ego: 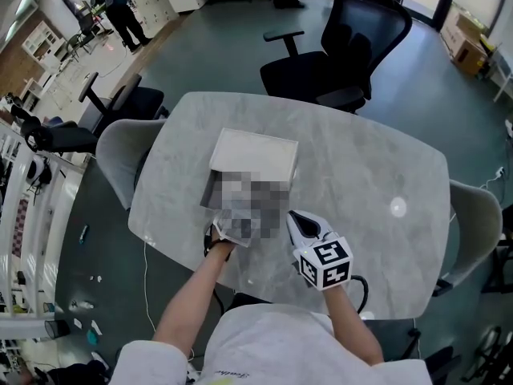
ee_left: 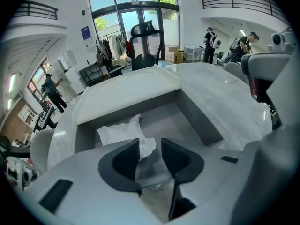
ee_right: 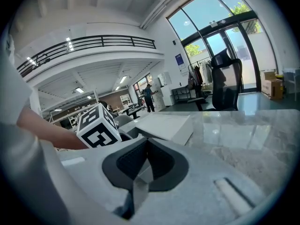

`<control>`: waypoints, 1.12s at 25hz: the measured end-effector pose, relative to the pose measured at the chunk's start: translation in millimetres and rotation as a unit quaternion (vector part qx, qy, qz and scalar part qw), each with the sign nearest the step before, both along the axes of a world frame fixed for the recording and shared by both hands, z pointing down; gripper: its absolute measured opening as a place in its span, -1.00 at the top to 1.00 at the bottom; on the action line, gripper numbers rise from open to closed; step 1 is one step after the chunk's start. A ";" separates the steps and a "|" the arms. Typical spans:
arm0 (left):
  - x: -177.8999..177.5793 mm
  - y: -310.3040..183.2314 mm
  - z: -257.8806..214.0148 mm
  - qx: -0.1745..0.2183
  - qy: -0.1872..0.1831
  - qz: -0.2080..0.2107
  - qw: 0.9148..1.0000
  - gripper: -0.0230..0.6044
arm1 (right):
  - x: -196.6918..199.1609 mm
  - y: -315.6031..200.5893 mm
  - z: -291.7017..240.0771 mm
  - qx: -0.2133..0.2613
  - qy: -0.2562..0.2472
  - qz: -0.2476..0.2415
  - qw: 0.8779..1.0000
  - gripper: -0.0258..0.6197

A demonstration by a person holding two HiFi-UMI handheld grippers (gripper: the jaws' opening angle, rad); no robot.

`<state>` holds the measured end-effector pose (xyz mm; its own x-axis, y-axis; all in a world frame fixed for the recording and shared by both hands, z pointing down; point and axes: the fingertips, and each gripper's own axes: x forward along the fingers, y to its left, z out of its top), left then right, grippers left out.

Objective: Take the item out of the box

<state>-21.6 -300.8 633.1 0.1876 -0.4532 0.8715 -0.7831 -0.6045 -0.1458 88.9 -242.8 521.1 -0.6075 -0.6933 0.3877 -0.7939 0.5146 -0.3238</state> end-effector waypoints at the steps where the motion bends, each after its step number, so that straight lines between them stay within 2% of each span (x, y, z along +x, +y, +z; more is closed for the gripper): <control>1: -2.1 -1.1 -0.1 0.004 -0.005 -0.001 1.000 0.51 | 0.0 0.3 0.9 -0.001 0.000 0.000 1.000 0.91; 4: -5.9 -2.9 0.9 0.011 -0.010 -0.004 1.000 0.70 | -0.7 1.2 4.8 -0.004 -0.001 -0.001 1.000 0.91; 11: -9.0 -3.7 -0.6 0.020 -0.011 -0.005 1.000 0.86 | -3.2 5.0 6.2 -0.006 0.001 -0.002 1.000 0.91; 19: -11.6 0.4 -17.8 0.023 0.022 0.000 0.999 0.89 | -10.8 8.6 0.0 -0.001 0.000 -0.002 1.000 0.91; 24: -17.7 5.2 -35.4 0.037 0.058 -0.009 0.998 0.89 | -22.6 11.9 -6.0 0.006 0.001 -0.004 1.000 0.91; 28: -26.7 8.2 -51.3 0.050 0.072 -0.010 0.996 0.89 | -34.2 13.1 -13.9 0.014 0.002 -0.005 1.000 0.91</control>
